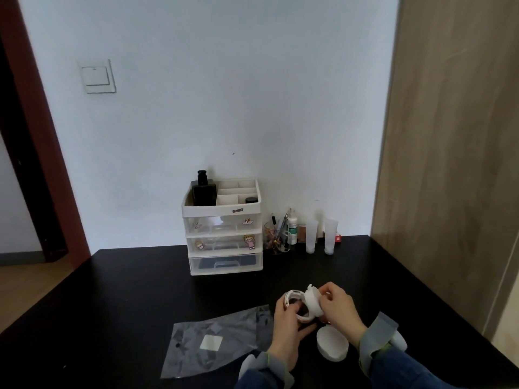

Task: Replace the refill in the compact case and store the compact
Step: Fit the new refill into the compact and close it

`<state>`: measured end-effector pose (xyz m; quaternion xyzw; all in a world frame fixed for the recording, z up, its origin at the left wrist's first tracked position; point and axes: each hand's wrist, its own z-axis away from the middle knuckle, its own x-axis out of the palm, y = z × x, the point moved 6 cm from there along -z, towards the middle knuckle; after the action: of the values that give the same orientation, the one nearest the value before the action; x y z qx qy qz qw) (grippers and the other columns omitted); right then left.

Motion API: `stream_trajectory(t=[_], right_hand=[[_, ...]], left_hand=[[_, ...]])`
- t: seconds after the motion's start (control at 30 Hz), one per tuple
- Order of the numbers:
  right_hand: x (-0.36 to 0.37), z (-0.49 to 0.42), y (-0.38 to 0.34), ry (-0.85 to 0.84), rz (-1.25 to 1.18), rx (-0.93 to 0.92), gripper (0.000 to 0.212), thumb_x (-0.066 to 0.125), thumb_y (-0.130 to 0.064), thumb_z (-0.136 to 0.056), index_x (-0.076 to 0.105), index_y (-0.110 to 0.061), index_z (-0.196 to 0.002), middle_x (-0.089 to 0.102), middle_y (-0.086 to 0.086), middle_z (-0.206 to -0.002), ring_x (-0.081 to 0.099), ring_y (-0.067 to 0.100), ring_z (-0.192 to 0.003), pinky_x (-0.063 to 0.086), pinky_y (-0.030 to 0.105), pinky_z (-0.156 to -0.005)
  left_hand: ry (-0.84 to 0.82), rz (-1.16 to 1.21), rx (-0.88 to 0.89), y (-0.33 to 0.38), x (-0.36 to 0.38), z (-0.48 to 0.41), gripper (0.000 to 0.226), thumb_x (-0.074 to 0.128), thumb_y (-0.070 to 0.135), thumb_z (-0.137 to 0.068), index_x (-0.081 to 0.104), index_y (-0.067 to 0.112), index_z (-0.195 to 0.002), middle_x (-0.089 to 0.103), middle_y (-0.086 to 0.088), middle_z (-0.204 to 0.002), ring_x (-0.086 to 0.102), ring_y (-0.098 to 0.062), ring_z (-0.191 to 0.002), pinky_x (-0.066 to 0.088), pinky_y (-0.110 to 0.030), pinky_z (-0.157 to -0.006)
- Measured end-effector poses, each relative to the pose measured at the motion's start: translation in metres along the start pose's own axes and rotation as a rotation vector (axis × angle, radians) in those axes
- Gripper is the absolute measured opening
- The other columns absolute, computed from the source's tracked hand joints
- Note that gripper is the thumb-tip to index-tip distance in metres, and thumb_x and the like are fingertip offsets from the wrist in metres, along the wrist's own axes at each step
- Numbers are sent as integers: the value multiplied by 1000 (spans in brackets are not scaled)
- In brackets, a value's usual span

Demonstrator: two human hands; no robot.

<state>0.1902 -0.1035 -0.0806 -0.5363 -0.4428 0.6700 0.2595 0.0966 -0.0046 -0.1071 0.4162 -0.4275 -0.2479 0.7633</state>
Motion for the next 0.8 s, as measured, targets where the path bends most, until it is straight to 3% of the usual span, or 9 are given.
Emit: stream_trajectory(t=[0.1,0.27,0.5,0.67,0.8], right_hand=[[1,0,-9,25,81,-12,19,43,-6,-87,60,-13,-88,64,14,-91,64,29,-79,59,43,-71],[4,1,-26,36,298,-45,21,44,-10,-89,62,-14,-98,65,12,-102,62,29,-91,54,42,-82],[3,4,-40,36,473,-61,20,47,-14,-87,62,-12,-100,66,12,-105,62,30,-98,48,34,-79],[7,4,-37,-75,421,-92,24,52,-16,-80,65,-21,-100,64,5,-95,63,25,-86,54,35,-73],[13,3,-34,-136,448,-109,28,56,-18,-79,68,-23,-104,68,7,-101,66,25,-91,58,37,-80]], left_hand=[[-10,-9,32,-1,0,-2,48,46,8,-97,34,30,-138,58,-5,-117,63,-27,-104,58,-36,-72],[-28,-6,50,-1,-2,-4,52,49,5,-93,36,28,-138,56,-10,-125,62,-29,-107,58,-42,-83],[-39,39,105,2,-3,0,42,50,6,-95,42,19,-134,55,-16,-128,61,-33,-112,59,-40,-82],[-45,65,110,3,-2,1,42,50,10,-97,40,19,-136,53,-17,-132,59,-35,-115,56,-44,-89],[-51,60,117,3,-3,0,45,51,8,-96,38,19,-138,51,-15,-133,57,-35,-117,53,-49,-94]])
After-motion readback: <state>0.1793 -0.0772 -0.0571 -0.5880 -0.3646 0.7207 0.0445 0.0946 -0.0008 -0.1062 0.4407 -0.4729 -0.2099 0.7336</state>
